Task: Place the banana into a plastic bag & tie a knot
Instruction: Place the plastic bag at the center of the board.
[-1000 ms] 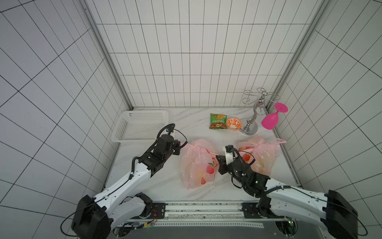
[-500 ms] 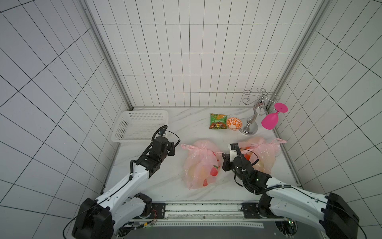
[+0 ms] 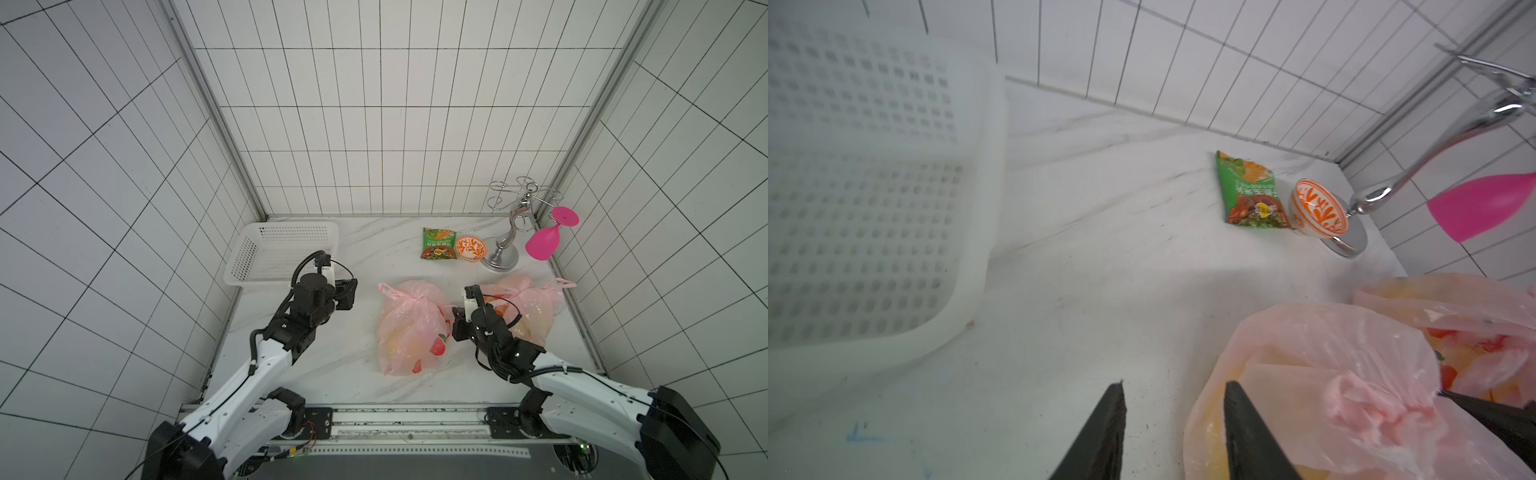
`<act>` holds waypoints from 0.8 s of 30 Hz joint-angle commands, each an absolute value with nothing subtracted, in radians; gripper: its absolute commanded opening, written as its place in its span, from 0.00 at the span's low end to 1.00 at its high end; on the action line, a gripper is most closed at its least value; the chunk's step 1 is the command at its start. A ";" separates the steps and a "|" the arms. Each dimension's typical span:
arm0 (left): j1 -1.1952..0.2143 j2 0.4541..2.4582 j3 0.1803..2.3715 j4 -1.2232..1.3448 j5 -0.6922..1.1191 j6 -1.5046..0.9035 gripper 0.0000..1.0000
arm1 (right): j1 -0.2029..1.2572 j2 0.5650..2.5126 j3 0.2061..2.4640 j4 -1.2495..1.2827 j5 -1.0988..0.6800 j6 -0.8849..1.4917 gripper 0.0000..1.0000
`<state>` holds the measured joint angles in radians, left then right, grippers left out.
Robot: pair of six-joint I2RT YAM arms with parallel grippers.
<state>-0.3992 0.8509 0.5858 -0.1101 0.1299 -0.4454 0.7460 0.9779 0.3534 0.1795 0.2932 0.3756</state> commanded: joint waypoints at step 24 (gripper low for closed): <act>-0.495 1.174 0.646 0.159 0.423 -0.458 0.39 | 0.742 0.960 0.390 0.208 0.253 0.381 0.00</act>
